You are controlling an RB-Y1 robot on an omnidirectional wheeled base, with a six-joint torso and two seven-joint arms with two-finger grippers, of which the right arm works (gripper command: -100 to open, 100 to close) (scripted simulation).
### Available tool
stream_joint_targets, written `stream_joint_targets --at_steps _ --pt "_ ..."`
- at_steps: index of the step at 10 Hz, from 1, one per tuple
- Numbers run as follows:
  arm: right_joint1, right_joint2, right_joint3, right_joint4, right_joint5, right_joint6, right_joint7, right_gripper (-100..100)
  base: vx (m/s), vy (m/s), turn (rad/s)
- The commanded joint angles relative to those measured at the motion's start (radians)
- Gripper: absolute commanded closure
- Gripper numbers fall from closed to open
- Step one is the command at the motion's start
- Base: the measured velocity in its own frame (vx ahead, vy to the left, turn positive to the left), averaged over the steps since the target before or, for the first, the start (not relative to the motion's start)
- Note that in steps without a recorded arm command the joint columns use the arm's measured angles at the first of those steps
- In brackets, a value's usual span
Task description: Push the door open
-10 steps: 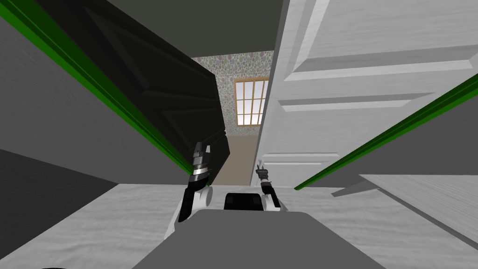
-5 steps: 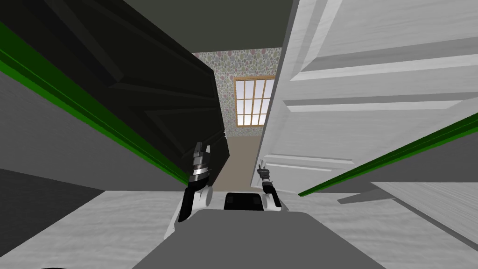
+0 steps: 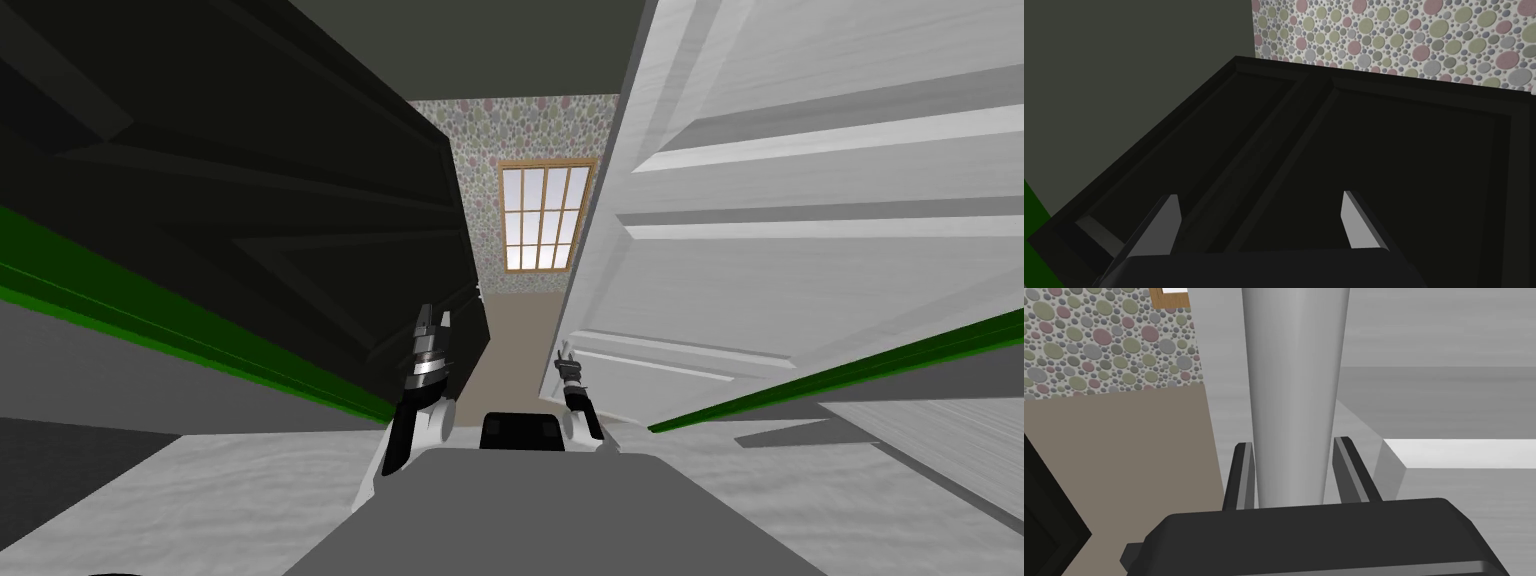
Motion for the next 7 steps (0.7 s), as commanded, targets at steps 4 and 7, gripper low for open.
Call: stream_joint_targets --at_steps 4,7 --pt "-0.001 -0.007 -0.055 -0.007 -0.021 -0.008 0.020 100 0.139 0.034 -0.045" --pt "-0.006 -0.001 -0.081 0.001 -0.032 -0.012 0.030 100 0.126 0.042 -0.048"
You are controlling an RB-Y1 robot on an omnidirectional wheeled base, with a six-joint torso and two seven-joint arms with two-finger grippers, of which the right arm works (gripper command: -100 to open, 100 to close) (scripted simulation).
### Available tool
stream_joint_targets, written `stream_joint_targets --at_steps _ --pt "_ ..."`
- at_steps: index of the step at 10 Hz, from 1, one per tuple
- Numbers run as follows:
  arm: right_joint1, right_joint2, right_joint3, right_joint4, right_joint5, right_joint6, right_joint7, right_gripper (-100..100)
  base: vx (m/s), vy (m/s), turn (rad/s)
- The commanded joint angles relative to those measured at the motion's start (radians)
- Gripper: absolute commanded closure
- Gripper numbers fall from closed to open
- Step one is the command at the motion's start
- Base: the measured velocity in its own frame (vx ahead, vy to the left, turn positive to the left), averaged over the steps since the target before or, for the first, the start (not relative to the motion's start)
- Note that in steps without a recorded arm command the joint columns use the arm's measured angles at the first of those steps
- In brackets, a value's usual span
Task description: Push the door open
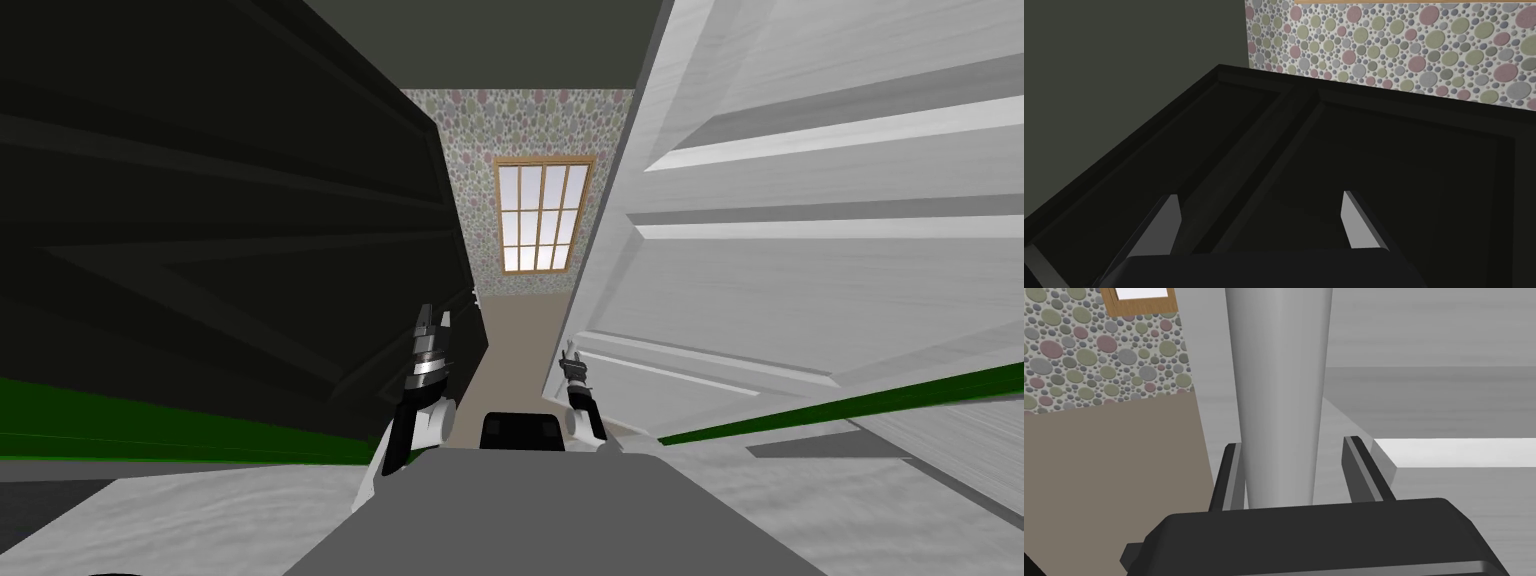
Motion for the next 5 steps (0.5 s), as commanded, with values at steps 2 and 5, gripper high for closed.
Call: stream_joint_targets --at_steps 2,5 --pt "-0.008 -0.003 -0.039 -0.002 -0.015 -0.006 0.016 100 0.135 0.039 -0.060" --pt "-0.015 0.011 -0.075 0.008 -0.029 -0.011 0.029 100 0.166 0.041 -0.045"
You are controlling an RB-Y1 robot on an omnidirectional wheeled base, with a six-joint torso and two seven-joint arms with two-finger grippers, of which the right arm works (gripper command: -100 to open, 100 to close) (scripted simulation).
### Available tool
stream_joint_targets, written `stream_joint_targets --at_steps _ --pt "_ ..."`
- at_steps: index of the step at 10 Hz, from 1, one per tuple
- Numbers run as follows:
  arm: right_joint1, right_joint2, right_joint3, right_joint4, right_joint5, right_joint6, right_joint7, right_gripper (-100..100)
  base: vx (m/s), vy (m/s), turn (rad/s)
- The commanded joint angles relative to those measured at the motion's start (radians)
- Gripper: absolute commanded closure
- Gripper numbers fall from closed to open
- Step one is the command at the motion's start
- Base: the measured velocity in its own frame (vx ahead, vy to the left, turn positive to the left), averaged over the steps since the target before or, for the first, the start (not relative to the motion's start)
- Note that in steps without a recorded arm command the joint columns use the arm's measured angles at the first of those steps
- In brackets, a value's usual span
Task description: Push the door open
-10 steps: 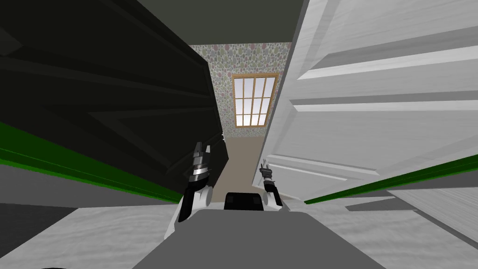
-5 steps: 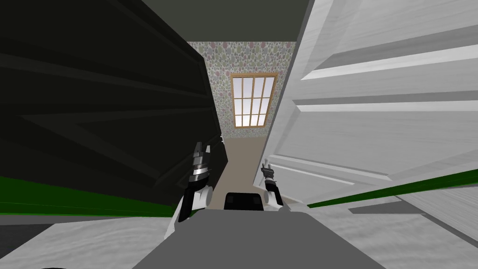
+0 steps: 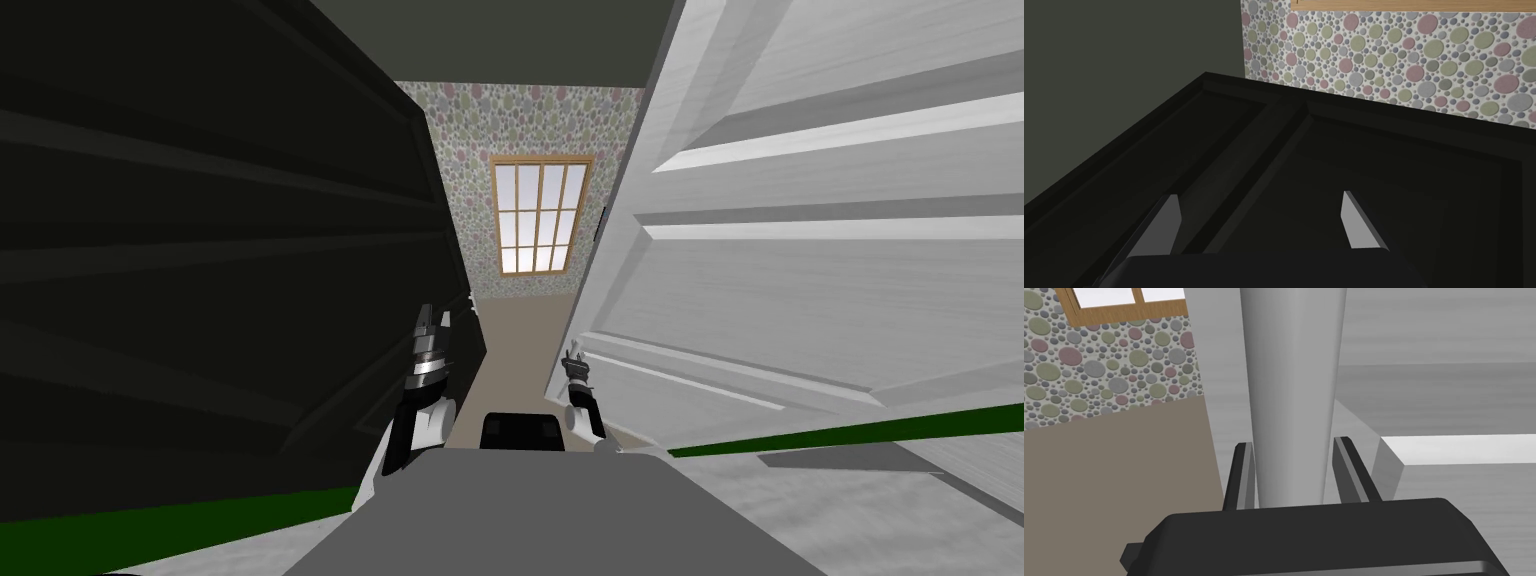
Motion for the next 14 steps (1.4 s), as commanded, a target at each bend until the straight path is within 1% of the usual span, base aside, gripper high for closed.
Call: stream_joint_targets --at_steps 1,2,3,4,7,8,9,12,14 --pt "0.012 -0.009 -0.022 -0.031 -0.008 0.005 0.010 100 0.146 0.019 -0.022" --pt "0.012 -0.009 -0.022 -0.031 -0.008 0.005 0.010 100 0.062 0.008 -0.015" --pt "0.008 0.001 -0.042 -0.025 -0.017 0.002 0.018 100 0.144 0.026 -0.055" --pt "0.007 0.004 -0.047 -0.023 -0.018 0.001 0.020 100 0.178 0.053 -0.071" --pt "0.001 0.026 -0.078 -0.015 -0.031 -0.004 0.032 100 0.201 0.044 -0.063" --pt "0.006 0.026 -0.067 -0.012 -0.027 0.001 0.029 100 0.076 0.006 -0.010" --pt "0.002 0.016 -0.080 -0.009 -0.034 -0.006 0.031 100 0.135 -0.005 -0.028" --pt "0.001 0.003 -0.100 -0.007 -0.045 -0.008 0.035 100 0.160 0.001 -0.034" --pt "0.000 -0.007 -0.118 -0.005 -0.055 -0.011 0.040 100 0.221 -0.018 -0.041"
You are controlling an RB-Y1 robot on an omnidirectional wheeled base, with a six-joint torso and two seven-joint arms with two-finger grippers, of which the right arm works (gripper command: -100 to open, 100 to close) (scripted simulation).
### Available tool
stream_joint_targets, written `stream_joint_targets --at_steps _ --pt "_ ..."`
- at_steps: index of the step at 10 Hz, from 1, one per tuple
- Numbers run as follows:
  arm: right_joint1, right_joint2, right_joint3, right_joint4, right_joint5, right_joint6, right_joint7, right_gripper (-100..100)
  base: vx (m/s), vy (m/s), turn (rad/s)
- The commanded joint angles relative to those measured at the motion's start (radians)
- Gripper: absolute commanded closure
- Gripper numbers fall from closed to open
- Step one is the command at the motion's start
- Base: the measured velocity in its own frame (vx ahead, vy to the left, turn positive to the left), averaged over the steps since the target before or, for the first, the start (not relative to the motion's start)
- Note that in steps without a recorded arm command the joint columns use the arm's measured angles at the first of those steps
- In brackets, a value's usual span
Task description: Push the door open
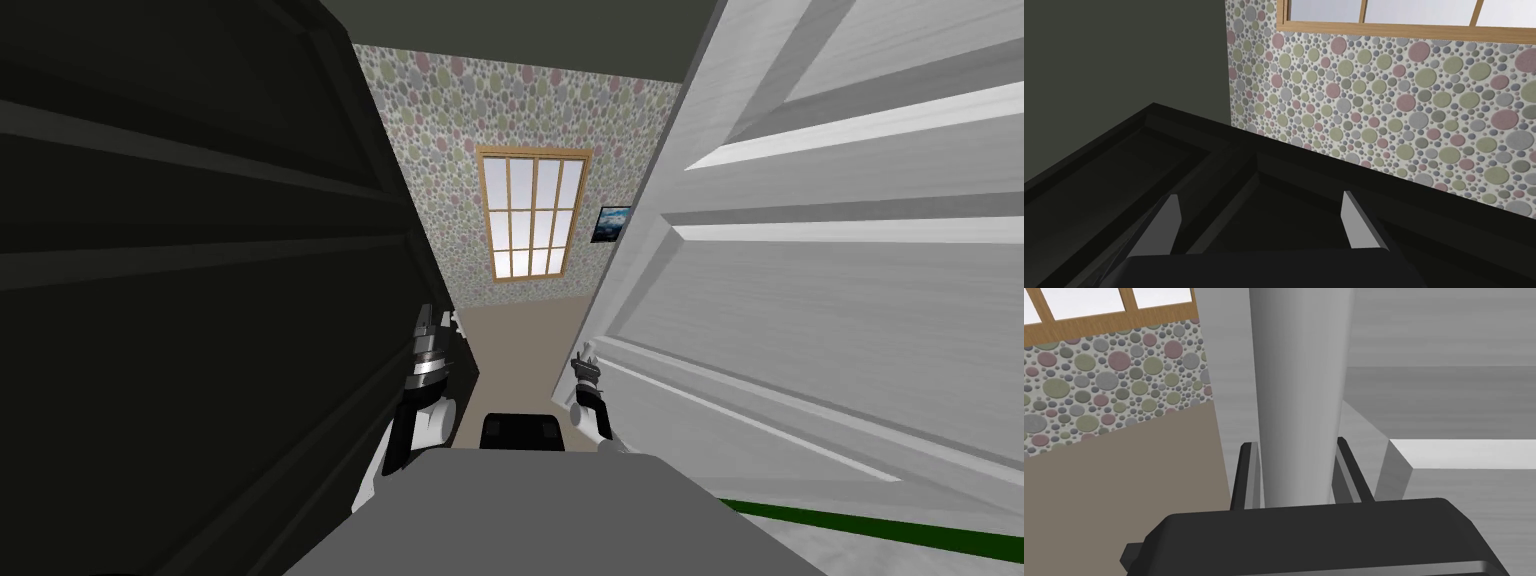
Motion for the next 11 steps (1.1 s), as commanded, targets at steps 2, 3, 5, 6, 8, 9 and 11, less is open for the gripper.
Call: stream_joint_targets --at_steps 2,3,5,6,8,9,11 --pt "0.006 -0.015 -0.038 -0.020 -0.018 -0.005 0.016 100 0.221 -0.019 -0.059" --pt "0.006 -0.019 -0.050 -0.019 -0.025 -0.006 0.018 100 0.196 0.002 -0.042" --pt "0.005 -0.025 -0.074 -0.017 -0.038 -0.009 0.024 100 0.181 0.006 -0.074" --pt "0.004 -0.027 -0.086 -0.015 -0.045 -0.011 0.027 100 0.183 -0.004 -0.064" --pt "0.003 -0.030 -0.111 -0.013 -0.059 -0.015 0.033 100 0.199 -0.017 -0.075" --pt "0.003 -0.031 -0.117 -0.012 -0.063 -0.015 0.034 100 0.173 -0.018 -0.064" --pt "0.002 -0.031 -0.136 -0.010 -0.073 -0.018 0.039 100 0.160 -0.005 -0.031"
